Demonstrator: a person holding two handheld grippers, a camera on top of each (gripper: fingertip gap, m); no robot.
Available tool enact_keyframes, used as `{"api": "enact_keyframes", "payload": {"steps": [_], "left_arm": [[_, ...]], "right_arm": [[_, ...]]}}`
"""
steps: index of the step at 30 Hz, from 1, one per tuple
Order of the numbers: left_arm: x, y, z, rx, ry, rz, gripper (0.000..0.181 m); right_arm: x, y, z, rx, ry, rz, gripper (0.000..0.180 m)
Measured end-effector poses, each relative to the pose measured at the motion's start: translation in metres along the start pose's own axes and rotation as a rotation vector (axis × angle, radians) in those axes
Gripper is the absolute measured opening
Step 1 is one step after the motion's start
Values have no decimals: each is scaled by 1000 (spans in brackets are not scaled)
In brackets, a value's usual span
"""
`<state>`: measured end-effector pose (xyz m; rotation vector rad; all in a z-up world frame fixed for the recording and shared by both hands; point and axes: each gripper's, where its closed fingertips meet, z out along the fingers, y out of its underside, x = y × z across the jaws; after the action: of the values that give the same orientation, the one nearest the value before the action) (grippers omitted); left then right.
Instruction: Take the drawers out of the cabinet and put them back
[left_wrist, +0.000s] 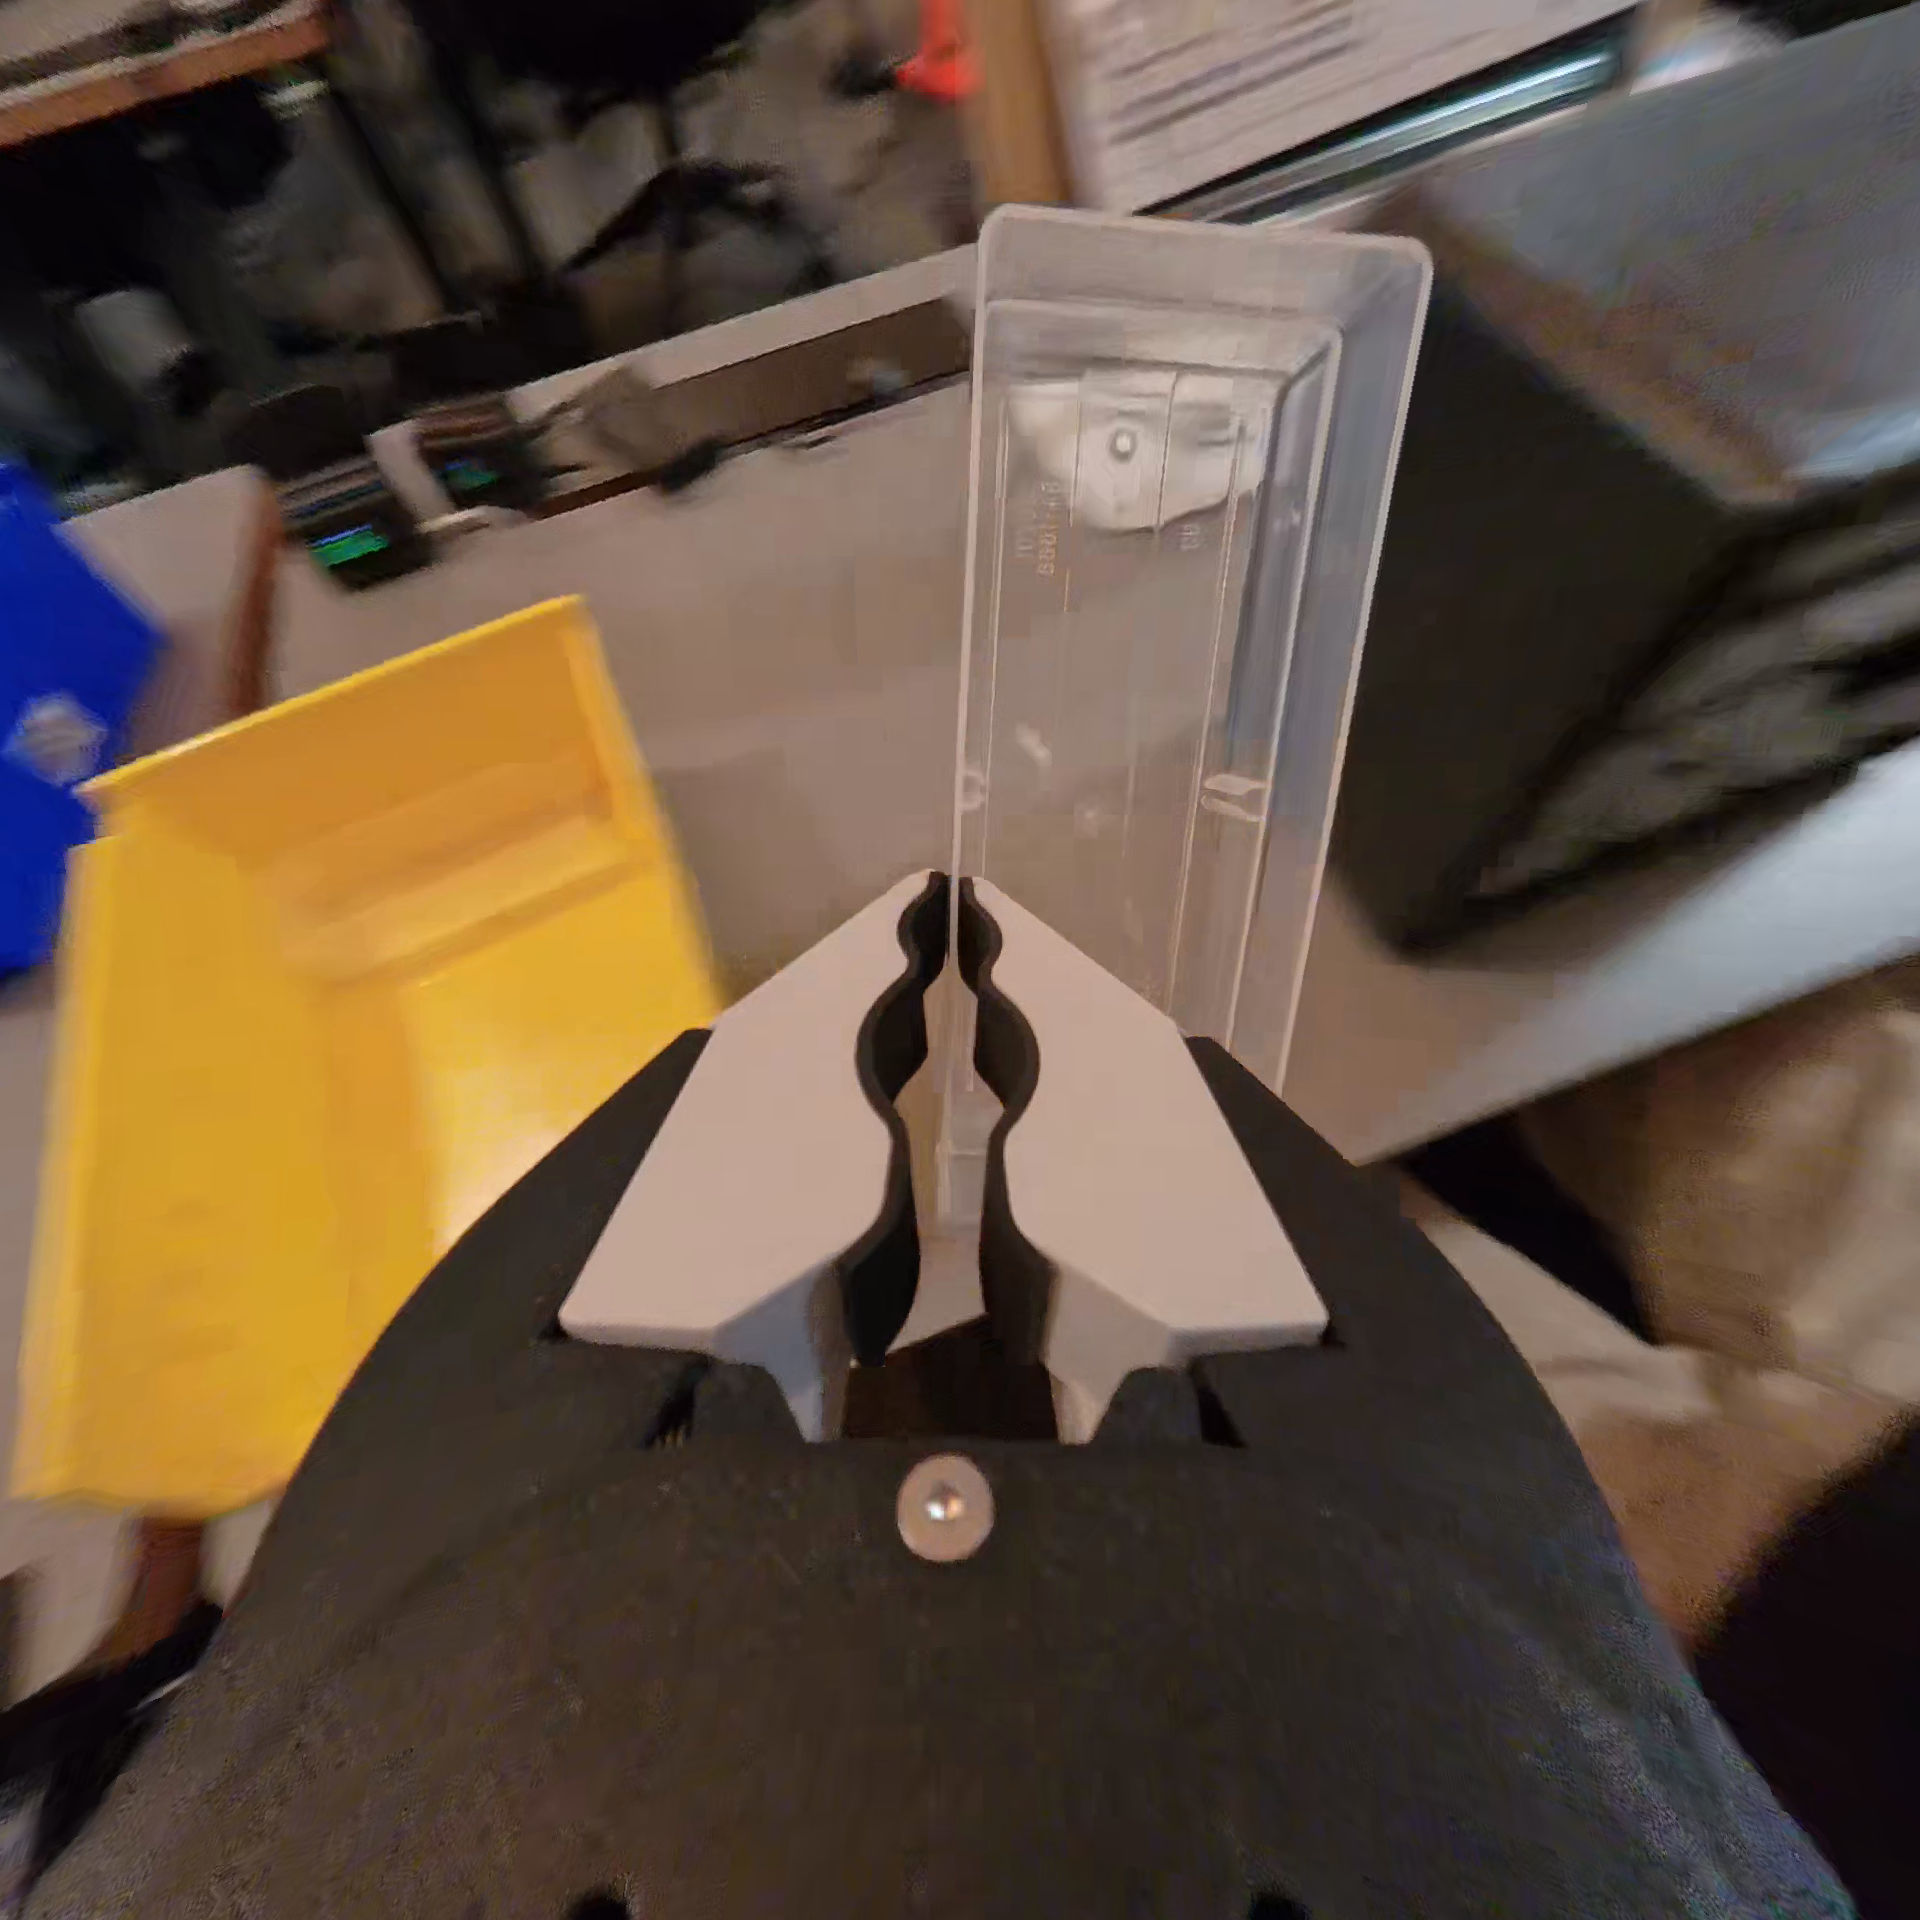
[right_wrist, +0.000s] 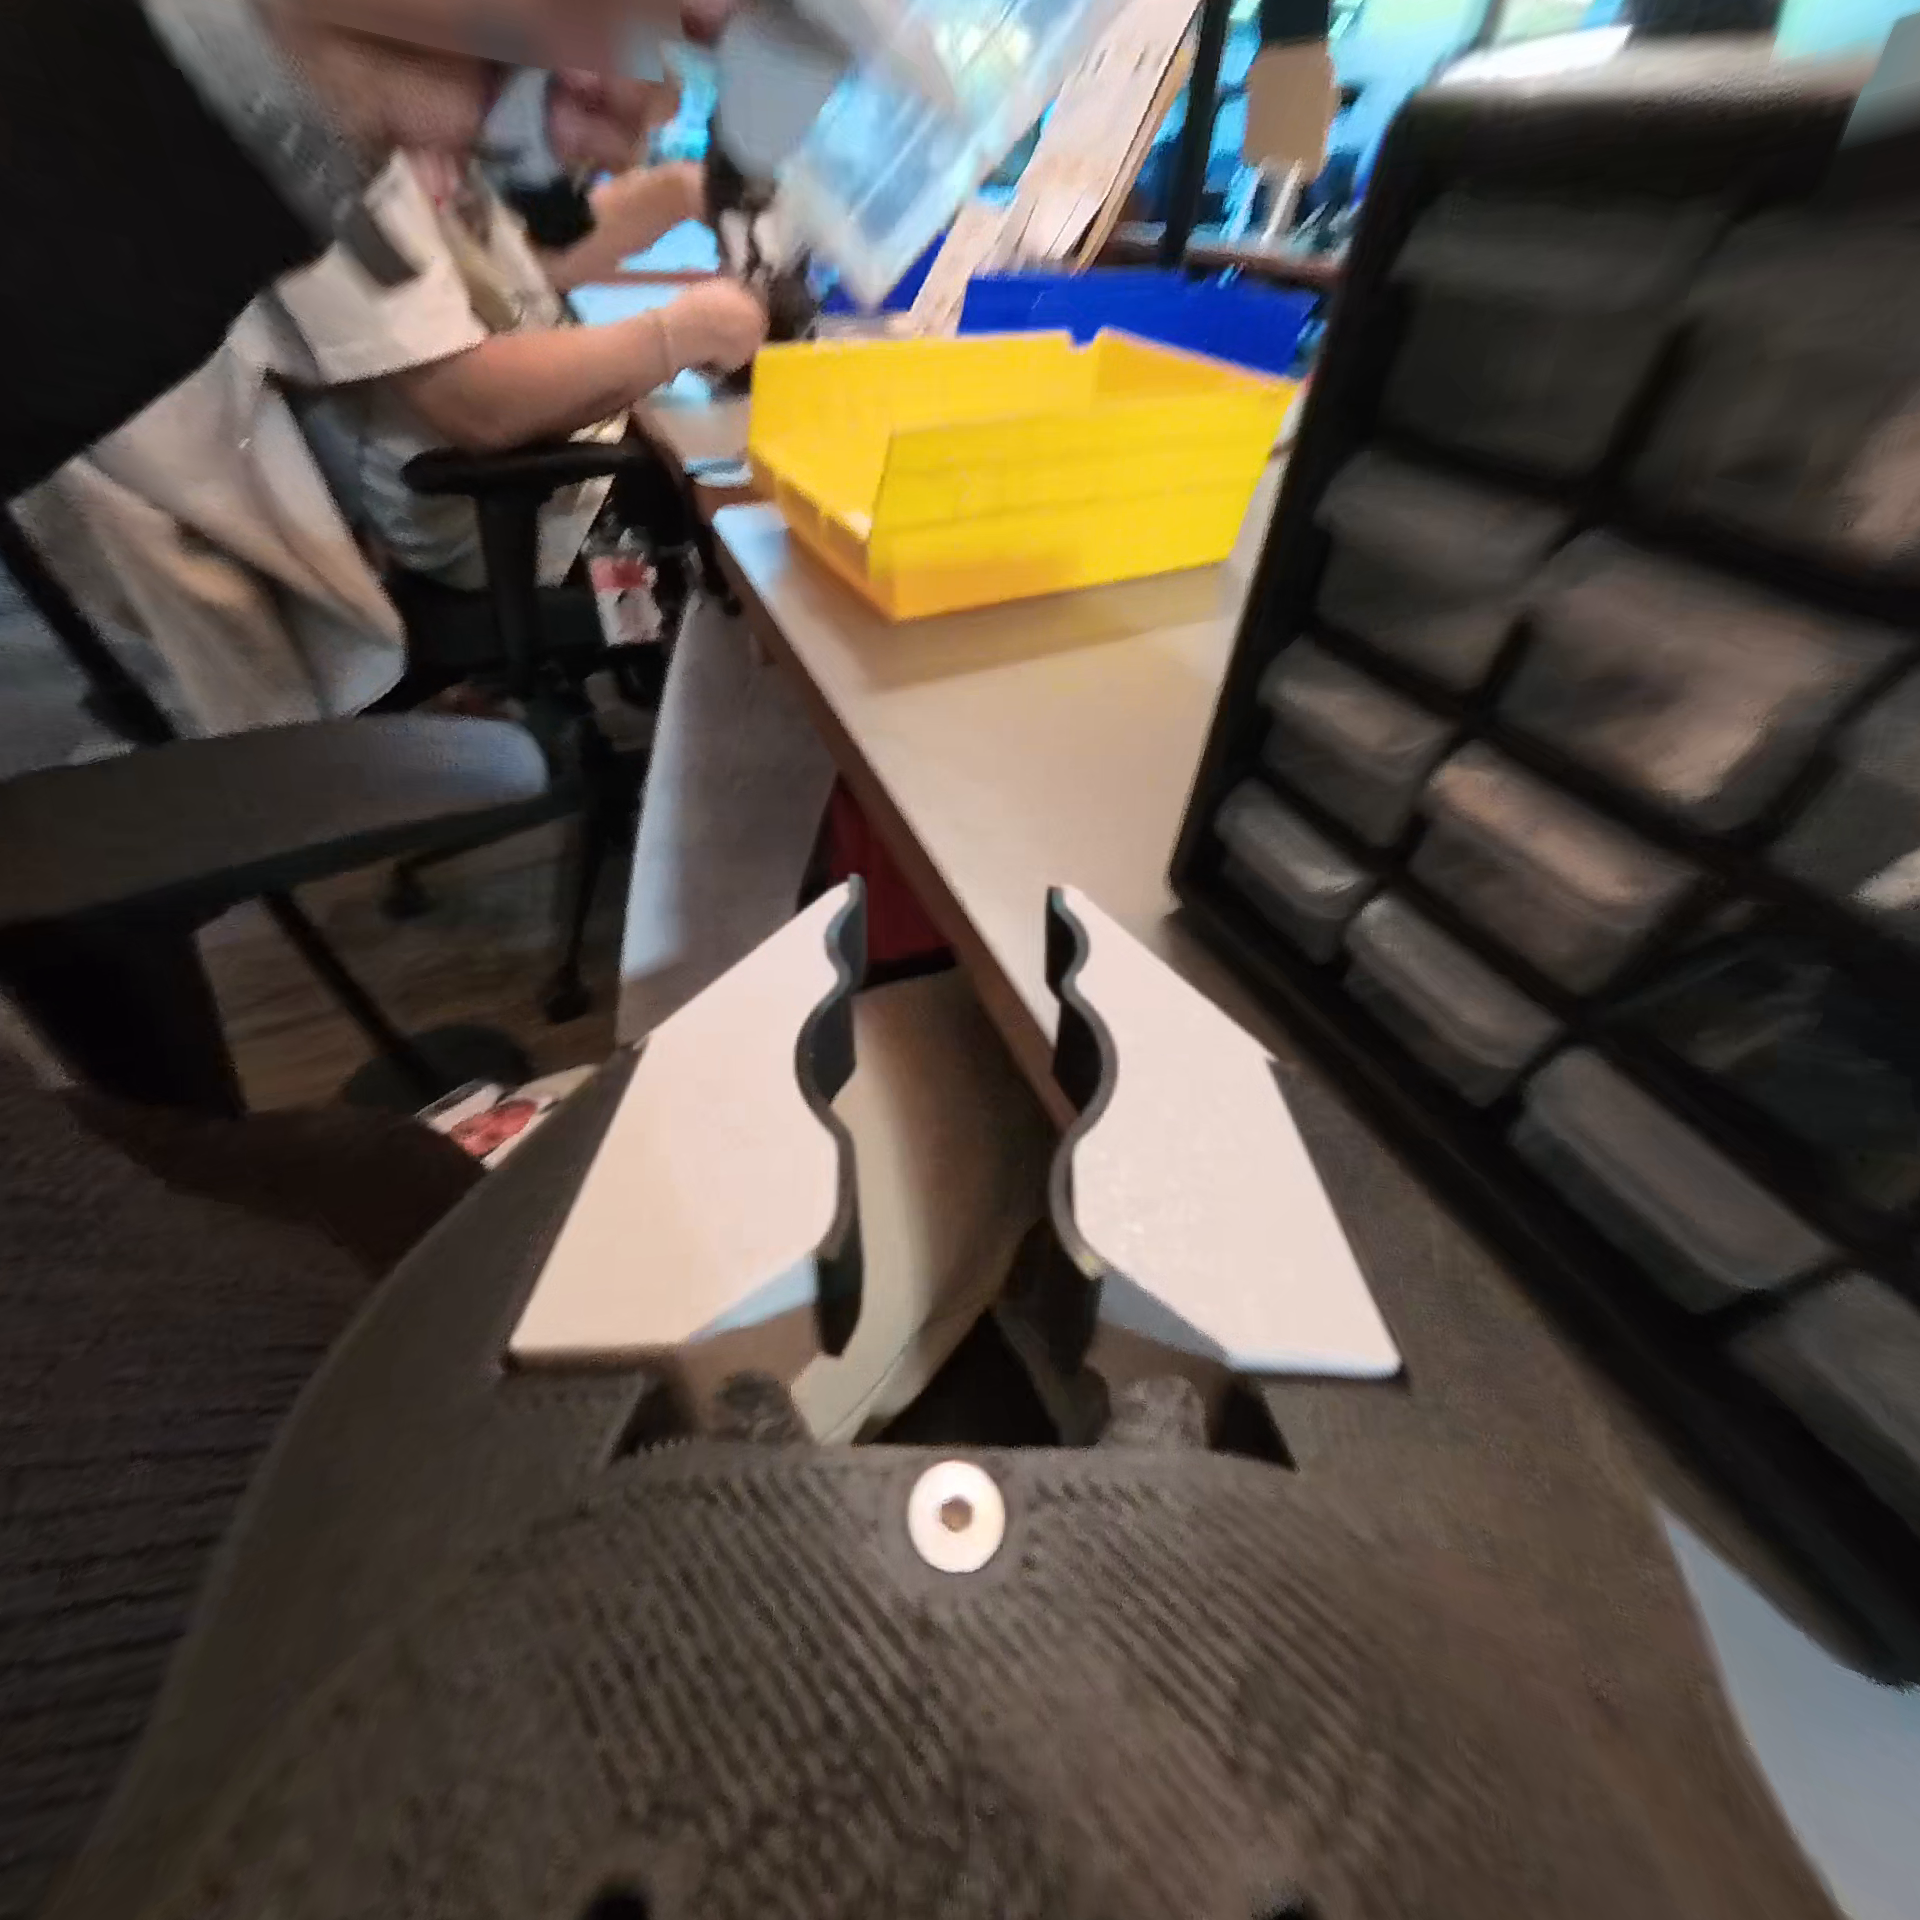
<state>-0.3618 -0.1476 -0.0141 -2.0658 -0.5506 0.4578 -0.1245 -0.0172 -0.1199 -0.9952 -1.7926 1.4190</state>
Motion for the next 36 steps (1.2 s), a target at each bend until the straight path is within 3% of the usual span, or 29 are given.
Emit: {"api": "enact_keyframes", "payload": {"steps": [5, 10, 13, 20, 22, 23, 25, 29, 34, 36], "left_arm": [[151, 22, 1, 69, 239, 14, 0], [221, 49, 26, 153, 309, -225, 0], [247, 65, 37, 131, 334, -331, 0], [281, 86, 55, 51, 342, -327, 0], [279, 89, 58, 44, 331, -341, 0], [280, 92, 59, 30, 334, -338, 0], [280, 93, 60, 31, 339, -349, 0], [283, 97, 62, 18, 389, -349, 0], [287, 89, 53, 100, 542, -396, 66], [282, 80, 47, 161, 554, -401, 82]], "right_arm": [[3, -30, -29, 122, 52, -76, 55], [-33, -30, -29, 73, 13, -245, 60], [-49, -18, -20, -11, 51, -445, 57], [-38, 44, 4, -405, 180, -829, 49], [-26, 59, 4, -505, 223, -918, 38], [-22, 62, 4, -533, 242, -959, 24], [-22, 68, 3, -557, 229, -988, 13], [-28, 67, 1, -536, 166, -905, 12], [-31, 50, -13, -415, 13, -646, 12], [-26, 39, -22, -353, -51, -515, 12]]}}
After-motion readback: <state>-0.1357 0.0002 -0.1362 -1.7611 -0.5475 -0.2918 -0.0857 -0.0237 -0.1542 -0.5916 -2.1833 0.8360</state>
